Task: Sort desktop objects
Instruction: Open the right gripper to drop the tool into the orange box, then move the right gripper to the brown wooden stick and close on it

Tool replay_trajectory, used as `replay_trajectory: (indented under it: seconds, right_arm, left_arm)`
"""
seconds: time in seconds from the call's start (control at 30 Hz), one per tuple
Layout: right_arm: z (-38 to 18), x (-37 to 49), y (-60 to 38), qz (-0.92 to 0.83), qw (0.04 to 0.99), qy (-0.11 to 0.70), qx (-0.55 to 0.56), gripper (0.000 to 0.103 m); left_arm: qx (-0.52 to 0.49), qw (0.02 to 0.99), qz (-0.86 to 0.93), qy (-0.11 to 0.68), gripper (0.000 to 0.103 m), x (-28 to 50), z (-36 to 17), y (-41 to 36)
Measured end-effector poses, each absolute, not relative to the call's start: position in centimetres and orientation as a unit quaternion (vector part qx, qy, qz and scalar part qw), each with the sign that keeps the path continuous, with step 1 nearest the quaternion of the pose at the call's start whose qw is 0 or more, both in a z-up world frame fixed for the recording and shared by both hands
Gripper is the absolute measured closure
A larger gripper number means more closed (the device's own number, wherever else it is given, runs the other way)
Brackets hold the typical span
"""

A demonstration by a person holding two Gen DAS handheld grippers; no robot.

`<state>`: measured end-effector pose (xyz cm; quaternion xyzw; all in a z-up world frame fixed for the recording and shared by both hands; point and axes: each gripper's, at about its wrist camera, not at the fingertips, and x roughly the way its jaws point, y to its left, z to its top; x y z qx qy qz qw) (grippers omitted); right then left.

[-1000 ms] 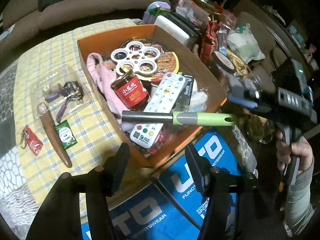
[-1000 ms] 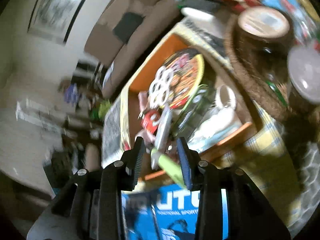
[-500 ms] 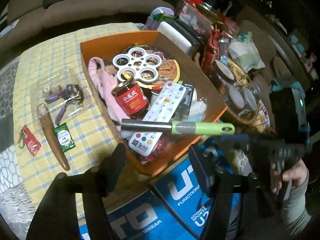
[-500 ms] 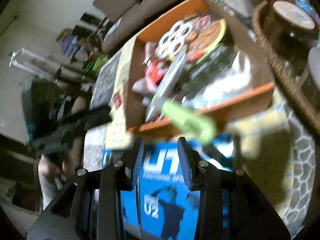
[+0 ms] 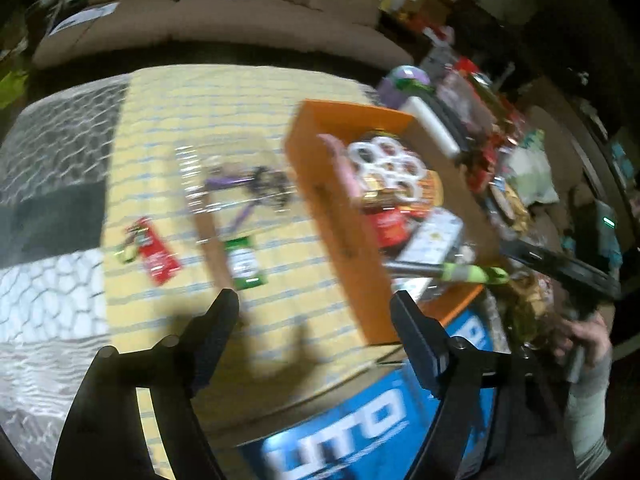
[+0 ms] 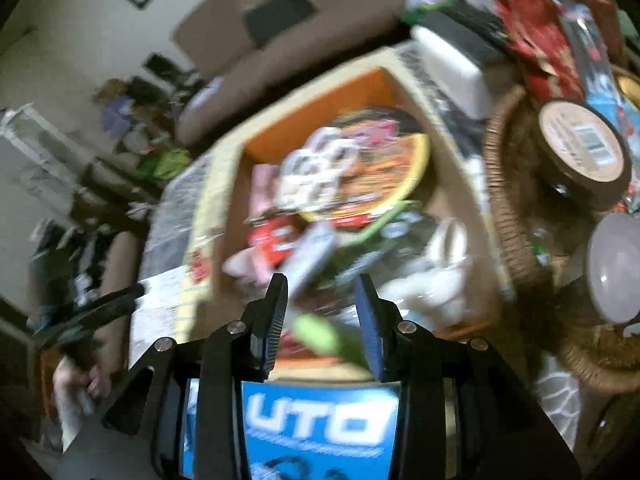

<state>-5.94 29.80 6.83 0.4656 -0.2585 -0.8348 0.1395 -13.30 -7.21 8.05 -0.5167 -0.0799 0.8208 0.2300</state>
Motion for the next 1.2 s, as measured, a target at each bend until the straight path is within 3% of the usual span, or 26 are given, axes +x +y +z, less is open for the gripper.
replay_trajectory:
  seconds: [0.13, 0.37, 0.47, 0.5, 0.6, 0.73, 0.9, 0.97, 1.03, 1.2]
  right_arm:
    - [4.8, -5.8, 26.7, -0.782, 0.202, -0.263, 0.528, 0.068]
    - [2.8, -8.7, 28.3, -0.797, 0.106, -0.223, 0.551, 0.068]
    - [3.9, -8.5, 28.7, -0.808, 0.117, -0.245, 0.522, 0.067]
    - [4.4, -8.3, 28.7, -0.813, 0.12, -0.247, 0.514, 0.066]
    - [6.1, -7.7, 27.6, -0.828, 0.13, -0.241, 0.49, 0.047]
    - [7.6, -7.1, 25.9, -0.832, 0.152, -0.233, 0.48, 0.045]
    - [8.1, -7.2, 22.5, -0.83, 0.182, -0.215, 0.482, 0.045]
    - [8.2, -7.3, 20.6, -0.825, 0.201, -0.21, 0.484, 0.045]
    - [7.9, -7.5, 18.9, -0.821, 0.213, -0.203, 0.488, 0.045]
    - [7.0, -8.5, 13.7, -0.807, 0.244, -0.187, 0.505, 0.045]
  left_arm:
    - [-0.53, 0.201, 0.819, -0.088, 0.023, -14.2, 5.9, -9.8]
    - [-0.547, 0.159, 0.819, -0.068, 0.023, -15.0, 1.5, -9.4]
    - [-0.548, 0.138, 0.824, -0.037, 0.023, -15.6, -0.2, -8.3]
    - [-0.548, 0.136, 0.825, -0.03, 0.023, -15.9, -0.8, -7.9]
    - [-0.555, 0.134, 0.821, -0.012, 0.026, -16.9, -2.4, -6.8]
    - [-0.567, 0.126, 0.814, 0.015, 0.047, -17.7, -4.3, -5.5]
    - [-0.56, 0.128, 0.818, 0.024, 0.049, -17.8, -4.1, -5.1]
    - [-0.563, 0.13, 0.815, 0.032, 0.074, -17.6, -4.1, -5.6]
    - [-0.572, 0.135, 0.808, 0.03, 0.084, -17.4, -4.0, -6.4]
    - [-0.593, 0.162, 0.788, -0.025, 0.085, -15.9, -4.1, -9.5]
